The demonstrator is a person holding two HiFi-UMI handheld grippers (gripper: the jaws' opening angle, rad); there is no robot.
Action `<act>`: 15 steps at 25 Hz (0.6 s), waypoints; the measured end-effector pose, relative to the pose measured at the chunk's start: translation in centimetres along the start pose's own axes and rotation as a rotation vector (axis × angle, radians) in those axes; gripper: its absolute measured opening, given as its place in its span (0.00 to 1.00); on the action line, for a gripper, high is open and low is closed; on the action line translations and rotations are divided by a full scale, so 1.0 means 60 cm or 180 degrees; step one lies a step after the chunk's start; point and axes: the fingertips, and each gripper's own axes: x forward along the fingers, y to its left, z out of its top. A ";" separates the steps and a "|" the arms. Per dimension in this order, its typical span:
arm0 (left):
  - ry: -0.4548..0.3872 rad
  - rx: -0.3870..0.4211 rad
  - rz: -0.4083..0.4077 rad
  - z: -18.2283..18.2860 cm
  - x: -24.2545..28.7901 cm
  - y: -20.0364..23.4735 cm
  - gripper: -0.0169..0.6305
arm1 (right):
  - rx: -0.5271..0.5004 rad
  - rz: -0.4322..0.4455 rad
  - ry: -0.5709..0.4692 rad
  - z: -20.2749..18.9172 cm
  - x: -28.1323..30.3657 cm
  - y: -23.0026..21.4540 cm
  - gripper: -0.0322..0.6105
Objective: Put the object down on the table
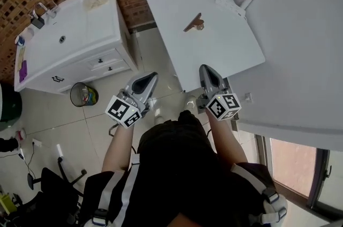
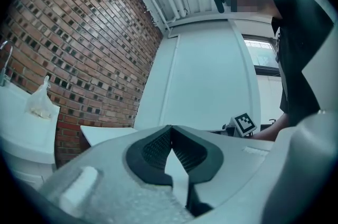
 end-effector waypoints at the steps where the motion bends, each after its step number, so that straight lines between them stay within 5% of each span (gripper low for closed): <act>1: -0.0003 0.0013 -0.0003 0.001 -0.004 -0.003 0.03 | -0.0084 0.0015 -0.0028 0.006 -0.009 0.005 0.05; 15: -0.0119 0.0063 0.0104 0.011 0.012 -0.031 0.03 | -0.0483 -0.0005 -0.0187 0.074 -0.090 -0.031 0.05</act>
